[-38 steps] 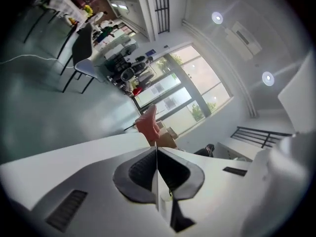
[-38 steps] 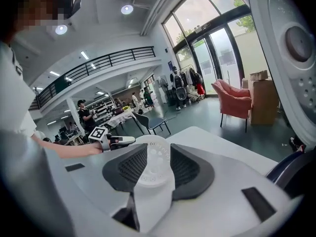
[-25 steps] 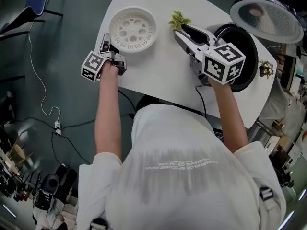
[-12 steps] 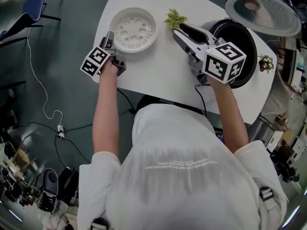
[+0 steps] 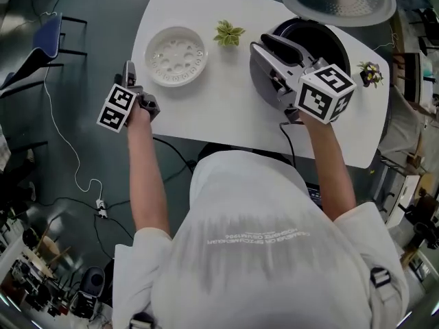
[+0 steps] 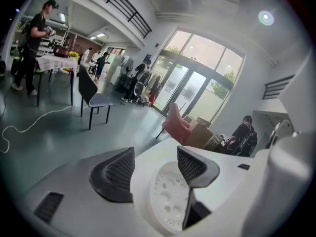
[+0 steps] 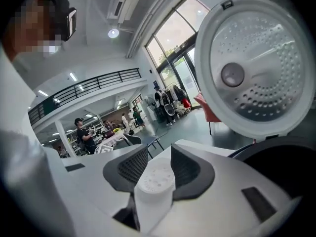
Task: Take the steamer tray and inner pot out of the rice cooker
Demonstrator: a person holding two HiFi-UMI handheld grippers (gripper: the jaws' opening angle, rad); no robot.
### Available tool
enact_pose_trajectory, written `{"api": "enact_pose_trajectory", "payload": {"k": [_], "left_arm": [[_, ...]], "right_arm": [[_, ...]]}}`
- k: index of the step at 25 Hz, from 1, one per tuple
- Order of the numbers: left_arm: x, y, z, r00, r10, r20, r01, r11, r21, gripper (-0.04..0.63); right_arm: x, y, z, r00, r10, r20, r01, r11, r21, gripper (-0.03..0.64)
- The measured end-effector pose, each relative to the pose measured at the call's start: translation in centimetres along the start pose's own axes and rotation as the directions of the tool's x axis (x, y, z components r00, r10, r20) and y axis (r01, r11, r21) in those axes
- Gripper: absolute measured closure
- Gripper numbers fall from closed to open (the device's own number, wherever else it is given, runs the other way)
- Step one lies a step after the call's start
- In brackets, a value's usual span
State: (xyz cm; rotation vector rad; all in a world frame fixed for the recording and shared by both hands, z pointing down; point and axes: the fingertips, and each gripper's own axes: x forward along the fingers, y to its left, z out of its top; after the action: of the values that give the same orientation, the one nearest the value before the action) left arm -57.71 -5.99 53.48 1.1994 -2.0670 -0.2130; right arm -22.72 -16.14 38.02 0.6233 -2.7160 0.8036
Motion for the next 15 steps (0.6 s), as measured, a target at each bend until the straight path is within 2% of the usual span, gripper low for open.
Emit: {"api": "enact_pose_trajectory", "payload": {"k": [4,6,8,11,13,15], "left_arm": [[-0.3,-4.0,2.9,0.997,-0.065,0.043,0.06,0.99,0.126,0.311],[-0.3,-7.1,3.9,0.992,-0.114,0.053,0.102,0.975,0.199,0.318],[-0.4,-10.6,4.5,0.983,-0.173,0.054,0.152,0.949,0.275,0.328],[-0.6,-16.0,4.7,0.961,-0.274,0.028,0.241,0.885,0.398,0.345],[-1.1,-19.8,4.0,0.942,-0.335,-0.007,0.297,0.825,0.481,0.351],[-1.8,-23.8,2.7,0.914,-0.401,-0.055,0.366,0.761,0.535,0.351]], "right_arm": [[-2.2,-1.4,1.0,0.997,-0.049,0.054,0.049,0.999,0.001,0.472],[-3.7,-2.4,1.7,0.994,-0.077,0.077,0.078,0.997,-0.004,0.472],[-5.1,-3.5,2.4,0.989,-0.111,0.098,0.113,0.994,-0.009,0.473],[-7.2,-5.1,3.3,0.978,-0.169,0.125,0.173,0.985,-0.023,0.474],[-9.0,-6.3,3.6,0.967,-0.212,0.138,0.218,0.976,-0.03,0.474],[-11.0,-7.7,3.7,0.956,-0.257,0.142,0.264,0.964,-0.032,0.474]]}}
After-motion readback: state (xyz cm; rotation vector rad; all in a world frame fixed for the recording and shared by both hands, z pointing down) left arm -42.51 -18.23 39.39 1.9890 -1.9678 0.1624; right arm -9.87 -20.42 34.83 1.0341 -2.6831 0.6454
